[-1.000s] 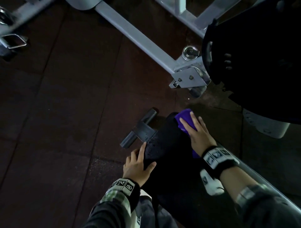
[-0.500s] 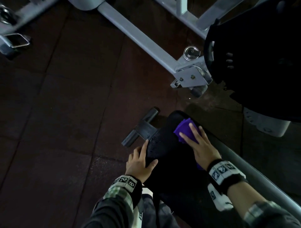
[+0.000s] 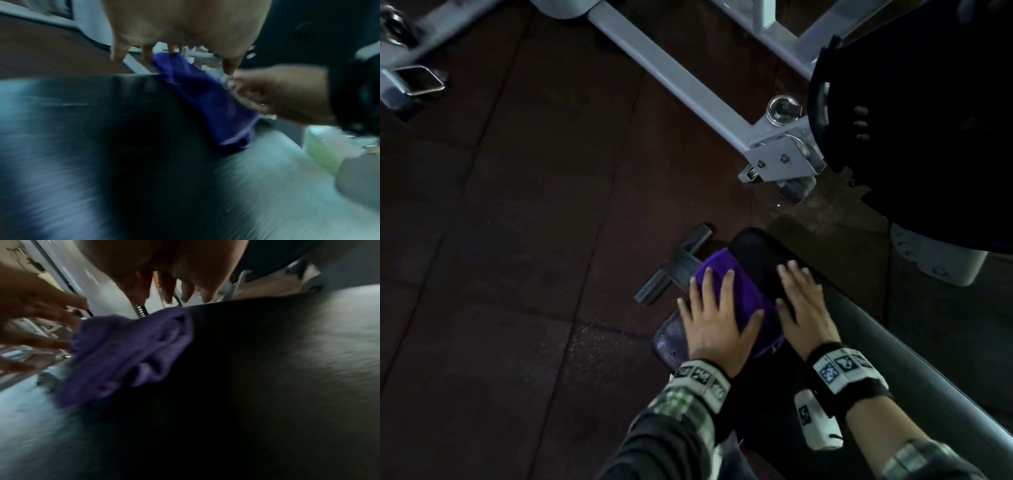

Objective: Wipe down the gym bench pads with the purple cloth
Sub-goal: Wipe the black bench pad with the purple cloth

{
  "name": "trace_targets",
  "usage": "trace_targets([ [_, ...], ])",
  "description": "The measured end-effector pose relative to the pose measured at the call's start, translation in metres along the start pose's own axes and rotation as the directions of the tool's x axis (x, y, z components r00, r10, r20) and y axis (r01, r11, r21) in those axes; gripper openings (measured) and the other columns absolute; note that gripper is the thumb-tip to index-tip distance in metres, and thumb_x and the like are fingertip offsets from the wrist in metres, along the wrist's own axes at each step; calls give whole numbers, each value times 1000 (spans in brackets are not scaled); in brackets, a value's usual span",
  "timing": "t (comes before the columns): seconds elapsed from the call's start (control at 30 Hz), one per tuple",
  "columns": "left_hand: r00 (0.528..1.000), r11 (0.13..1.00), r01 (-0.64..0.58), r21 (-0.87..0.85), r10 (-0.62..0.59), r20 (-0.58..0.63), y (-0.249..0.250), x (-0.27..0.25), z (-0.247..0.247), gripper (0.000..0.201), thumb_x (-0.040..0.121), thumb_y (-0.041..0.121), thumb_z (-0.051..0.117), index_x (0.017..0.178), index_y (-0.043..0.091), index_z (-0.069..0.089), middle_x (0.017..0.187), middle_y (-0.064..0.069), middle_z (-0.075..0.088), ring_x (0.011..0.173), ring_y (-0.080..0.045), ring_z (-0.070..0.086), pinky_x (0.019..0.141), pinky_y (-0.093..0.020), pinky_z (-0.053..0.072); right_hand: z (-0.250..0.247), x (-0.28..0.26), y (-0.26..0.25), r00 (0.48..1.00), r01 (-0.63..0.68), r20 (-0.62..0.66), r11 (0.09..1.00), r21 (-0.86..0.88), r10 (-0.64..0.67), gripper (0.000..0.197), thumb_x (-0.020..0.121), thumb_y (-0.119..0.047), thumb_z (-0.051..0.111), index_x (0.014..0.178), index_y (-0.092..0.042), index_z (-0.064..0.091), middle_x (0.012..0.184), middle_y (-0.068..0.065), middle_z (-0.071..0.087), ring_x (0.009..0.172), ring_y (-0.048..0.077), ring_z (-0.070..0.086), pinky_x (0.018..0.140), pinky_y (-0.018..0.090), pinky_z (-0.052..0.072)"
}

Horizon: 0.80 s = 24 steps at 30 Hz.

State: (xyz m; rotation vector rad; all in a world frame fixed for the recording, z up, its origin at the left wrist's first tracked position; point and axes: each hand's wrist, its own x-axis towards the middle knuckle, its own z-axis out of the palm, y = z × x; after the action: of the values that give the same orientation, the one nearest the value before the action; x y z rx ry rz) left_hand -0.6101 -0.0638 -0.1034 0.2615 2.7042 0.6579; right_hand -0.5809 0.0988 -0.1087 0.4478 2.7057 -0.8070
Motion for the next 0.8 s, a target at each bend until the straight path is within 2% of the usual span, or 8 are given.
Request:
trace_targets([
  [0.1,994,994,103,47,-104,21,25,16,15,95,75,79,40,147,16,35,152,-18,32,139,-47,26,105,-63,29,-9,4,17,975,-201,80,975,-99,209,58,96,-24,40,148,-29,14,158,-1,0,144,26,-2,115,48,3],
  [0.17,994,990,105,96,-108,34,25,21,25,102,70,70,58,149,11,30,155,-19,25,143,-45,18,109,-61,24,-8,6,20,964,-205,146,972,-113,220,60,97,-24,40,148,-32,10,157,-5,-6,144,26,-7,114,49,0],
  [0.23,997,990,64,123,-67,24,19,19,30,107,62,56,68,149,9,27,156,-21,22,144,-42,17,111,-57,21,-8,6,21,964,-195,160,975,-106,211,61,97,-24,40,148,-33,8,157,-7,-8,144,26,-9,114,49,-2],
  [0.4,990,988,-138,62,138,3,-10,-38,38,92,71,39,56,153,16,22,161,-13,2,148,-33,-3,116,-52,20,-8,1,25,969,-174,163,982,-78,185,62,97,-24,39,147,-37,5,156,-10,-10,143,23,-12,115,47,-5],
  [0.47,976,974,-220,57,219,20,-17,-58,46,79,84,47,55,153,23,23,162,-12,4,148,-34,-2,116,-52,19,-8,1,25,970,-167,167,983,-75,177,62,97,-23,38,147,-36,4,156,-10,-11,143,24,-14,114,47,-6],
  [0.57,960,948,-281,147,280,25,-13,-44,53,68,89,58,50,150,33,29,161,-11,9,148,-35,5,116,-50,20,-6,3,25,970,-167,167,983,-76,178,62,97,-23,39,147,-36,4,156,-10,-11,143,24,-14,114,47,-6],
  [0.73,943,935,-327,140,333,-19,-17,10,35,56,91,47,50,145,35,40,160,-8,18,147,-31,13,114,-47,28,-5,2,27,972,-168,153,983,-69,177,62,97,-23,40,147,-36,6,156,-10,-10,143,25,-13,114,47,-6],
  [0.8,965,969,-229,90,238,-108,-37,16,25,52,90,42,50,142,33,45,155,-12,28,143,-36,25,108,-46,38,-5,1,27,970,-162,171,985,-63,170,61,98,-24,38,147,-37,5,156,-10,-12,143,24,-15,114,47,-7],
])
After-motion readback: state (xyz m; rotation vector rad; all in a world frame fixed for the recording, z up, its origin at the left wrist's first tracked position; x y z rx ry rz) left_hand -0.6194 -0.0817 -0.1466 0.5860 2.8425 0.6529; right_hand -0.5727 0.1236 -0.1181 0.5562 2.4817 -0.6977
